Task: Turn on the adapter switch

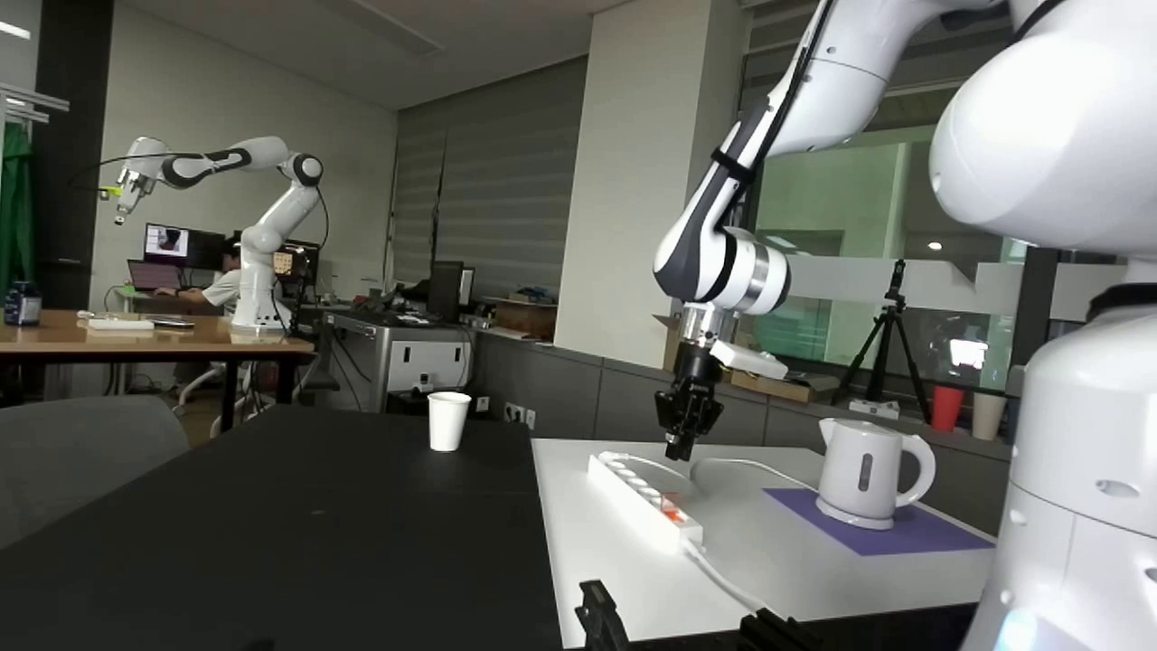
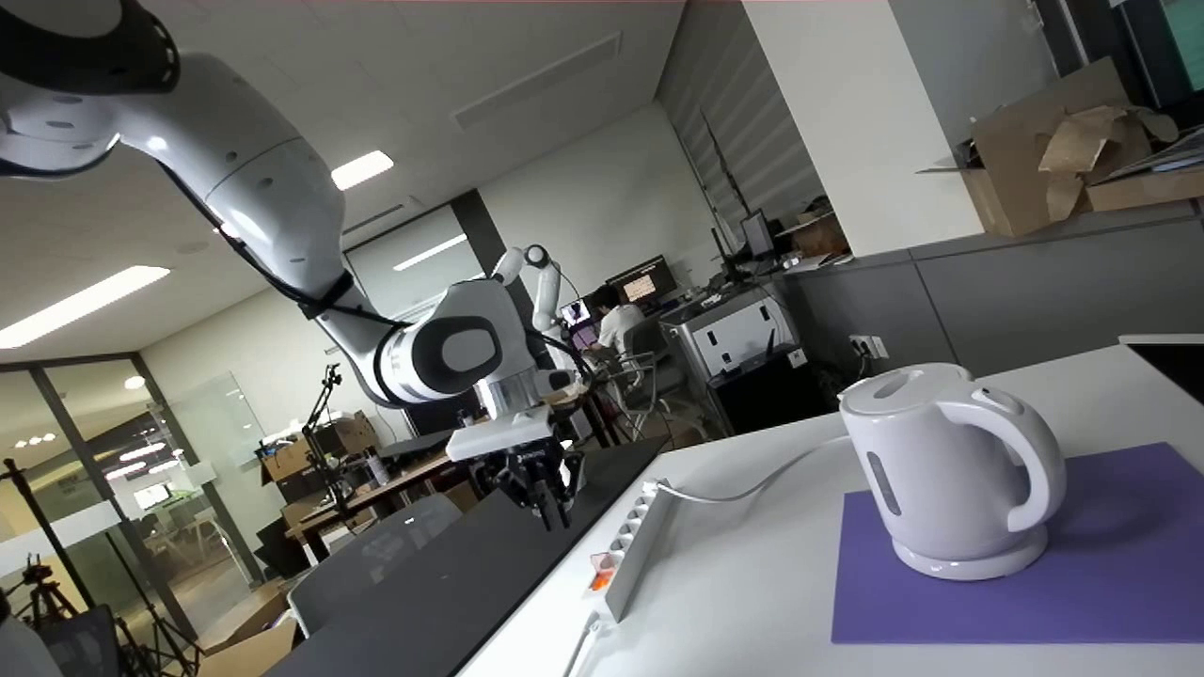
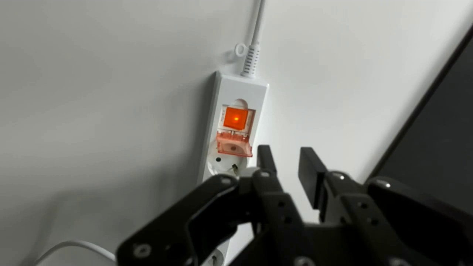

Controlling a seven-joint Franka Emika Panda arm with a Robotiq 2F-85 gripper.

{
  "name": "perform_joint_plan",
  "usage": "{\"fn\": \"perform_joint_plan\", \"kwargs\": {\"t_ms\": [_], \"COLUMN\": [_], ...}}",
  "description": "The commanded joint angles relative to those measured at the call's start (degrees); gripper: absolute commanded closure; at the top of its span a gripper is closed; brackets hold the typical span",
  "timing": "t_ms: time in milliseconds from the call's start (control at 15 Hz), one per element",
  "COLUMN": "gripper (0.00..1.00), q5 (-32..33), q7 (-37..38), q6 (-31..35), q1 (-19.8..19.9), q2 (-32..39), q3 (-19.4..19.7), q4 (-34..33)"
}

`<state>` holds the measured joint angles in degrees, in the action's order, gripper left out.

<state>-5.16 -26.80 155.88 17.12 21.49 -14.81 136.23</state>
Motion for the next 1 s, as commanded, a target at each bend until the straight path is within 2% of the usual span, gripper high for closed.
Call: {"fn": "perform_joint_plan", "kwargs": {"t_ms": [0, 200, 400, 600, 667, 933], "gripper": [0.44, 0.24, 0.02, 0.0, 0.0, 0.0], "q5": [5.29, 10.64, 14.39, 17.13, 14.75, 14.87], "q7": [7.97, 14.6, 18.96, 22.21, 18.07, 17.98], "q6": [-2.32, -2.2, -3.16, -4.13, -2.91, -2.81], "q1": [-7.79, -12.79, -15.83, -17.92, -15.95, -16.13], "q2": [-3.42, -3.9, -3.74, -3.28, -2.28, -2.04], "q3": [8.2, 13.75, 16.97, 18.93, 17.06, 17.09], "q4": [1.06, 1.16, 0.78, 0.48, 0.07, 0.11]}}
